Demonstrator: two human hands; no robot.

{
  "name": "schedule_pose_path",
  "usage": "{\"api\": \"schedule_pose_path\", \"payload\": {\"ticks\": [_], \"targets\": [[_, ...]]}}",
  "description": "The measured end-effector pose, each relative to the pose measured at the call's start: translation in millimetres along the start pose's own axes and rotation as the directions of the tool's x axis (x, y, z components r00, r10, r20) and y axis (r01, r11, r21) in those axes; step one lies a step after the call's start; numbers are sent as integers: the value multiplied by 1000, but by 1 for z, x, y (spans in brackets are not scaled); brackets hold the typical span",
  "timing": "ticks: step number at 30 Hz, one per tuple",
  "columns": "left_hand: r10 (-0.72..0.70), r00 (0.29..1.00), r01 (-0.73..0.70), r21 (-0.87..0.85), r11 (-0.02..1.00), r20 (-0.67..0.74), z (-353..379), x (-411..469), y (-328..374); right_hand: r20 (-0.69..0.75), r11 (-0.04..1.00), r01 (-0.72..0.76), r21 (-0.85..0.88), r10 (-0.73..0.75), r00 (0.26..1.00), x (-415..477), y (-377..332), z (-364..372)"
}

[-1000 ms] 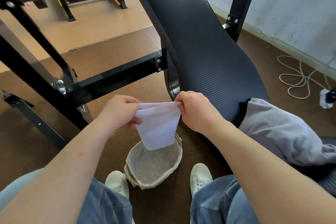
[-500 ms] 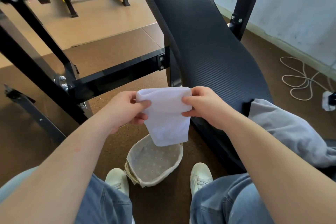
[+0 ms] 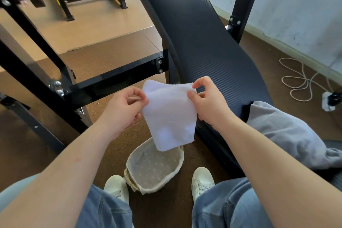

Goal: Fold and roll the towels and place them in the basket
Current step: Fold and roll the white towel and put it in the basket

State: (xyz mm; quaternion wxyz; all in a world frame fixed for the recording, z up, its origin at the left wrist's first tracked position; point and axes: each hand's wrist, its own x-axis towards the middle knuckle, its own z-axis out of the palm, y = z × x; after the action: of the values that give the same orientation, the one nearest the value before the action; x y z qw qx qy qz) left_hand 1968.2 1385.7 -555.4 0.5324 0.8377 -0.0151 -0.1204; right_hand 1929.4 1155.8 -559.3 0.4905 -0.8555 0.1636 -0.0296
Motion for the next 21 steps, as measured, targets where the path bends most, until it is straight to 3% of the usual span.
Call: {"api": "schedule_pose_path", "payload": {"ticks": [3, 7, 12, 16, 21], "targets": [[134, 991, -135, 99, 986, 22, 1, 1, -1, 37, 992, 97, -85, -94, 995, 0, -1, -1], [187, 976, -214, 330, 919, 111, 1, 2, -8, 195, 965, 138, -222, -94, 976, -5, -4, -7], [280, 956, -282, 544, 790, 88, 2, 9, -24, 175, 884, 257, -391, -202, 964, -7, -2, -3], [247, 965, -253, 577, 777, 89, 5, 12, -29, 198, 865, 283, -416, -217, 956, -8, -3, 1], [160, 986, -160, 469, 868, 40, 0, 16, -29, 225, 911, 190, -367, -112, 968, -5, -3, -2]]}}
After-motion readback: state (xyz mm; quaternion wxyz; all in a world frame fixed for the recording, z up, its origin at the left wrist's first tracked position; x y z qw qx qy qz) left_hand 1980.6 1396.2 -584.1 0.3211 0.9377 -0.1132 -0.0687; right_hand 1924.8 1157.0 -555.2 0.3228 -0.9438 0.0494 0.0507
